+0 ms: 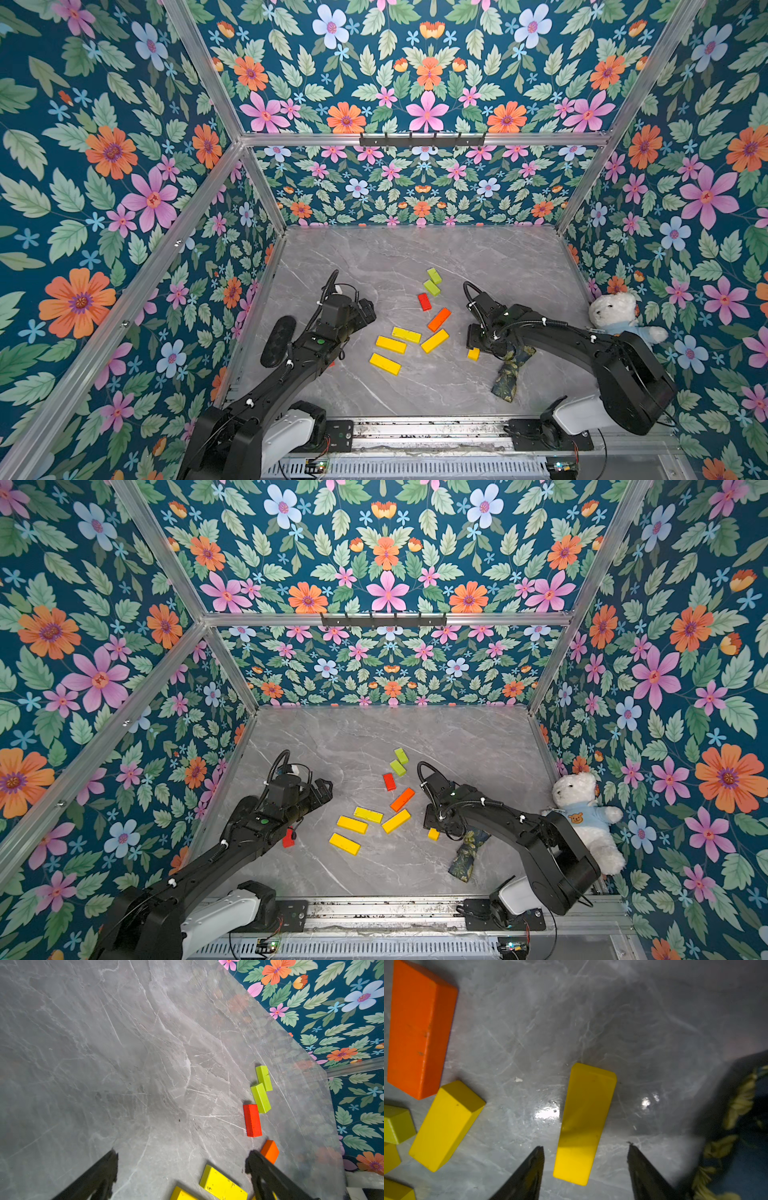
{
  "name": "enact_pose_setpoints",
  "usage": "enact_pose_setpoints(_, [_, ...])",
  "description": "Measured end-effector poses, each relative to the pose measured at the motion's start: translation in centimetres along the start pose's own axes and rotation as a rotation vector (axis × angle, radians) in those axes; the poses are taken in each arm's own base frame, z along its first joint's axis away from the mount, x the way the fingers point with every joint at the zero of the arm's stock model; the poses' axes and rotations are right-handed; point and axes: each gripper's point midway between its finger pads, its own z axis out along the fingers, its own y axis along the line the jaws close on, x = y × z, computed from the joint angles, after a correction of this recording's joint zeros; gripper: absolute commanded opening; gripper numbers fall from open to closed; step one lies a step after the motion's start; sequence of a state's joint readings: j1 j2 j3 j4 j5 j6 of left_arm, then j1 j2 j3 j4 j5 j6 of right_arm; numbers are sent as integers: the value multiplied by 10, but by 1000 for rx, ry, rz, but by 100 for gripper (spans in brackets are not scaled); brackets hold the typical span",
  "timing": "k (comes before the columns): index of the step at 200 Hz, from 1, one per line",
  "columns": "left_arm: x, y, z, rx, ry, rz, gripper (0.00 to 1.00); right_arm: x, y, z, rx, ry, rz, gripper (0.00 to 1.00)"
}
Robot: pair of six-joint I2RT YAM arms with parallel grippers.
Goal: Assemble the letter h with building blocks
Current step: Pick up the building block from the center of the board.
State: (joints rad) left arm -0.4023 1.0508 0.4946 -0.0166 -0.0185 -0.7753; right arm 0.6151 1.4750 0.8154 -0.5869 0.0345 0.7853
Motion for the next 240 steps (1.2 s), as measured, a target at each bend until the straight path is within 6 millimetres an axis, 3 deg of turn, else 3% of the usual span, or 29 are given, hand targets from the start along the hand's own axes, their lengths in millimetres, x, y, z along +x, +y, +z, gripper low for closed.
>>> enact_pose_setpoints(26, [-1, 3, -2, -12, -12, 15, 100, -1, 6, 3, 22, -4, -29, 59])
enact_pose_setpoints(103, [1, 7, -1, -32, -8, 26, 100, 2, -1, 20, 85, 16, -37, 51])
enact_pose_setpoints(171, [0, 7, -1, -34, -13, 30, 100, -6, 0, 24, 106, -17, -46, 29])
enact_pose_setpoints(240, [-1, 9, -1, -44, -20, 45, 100, -8, 7, 22, 93, -31, -64, 16])
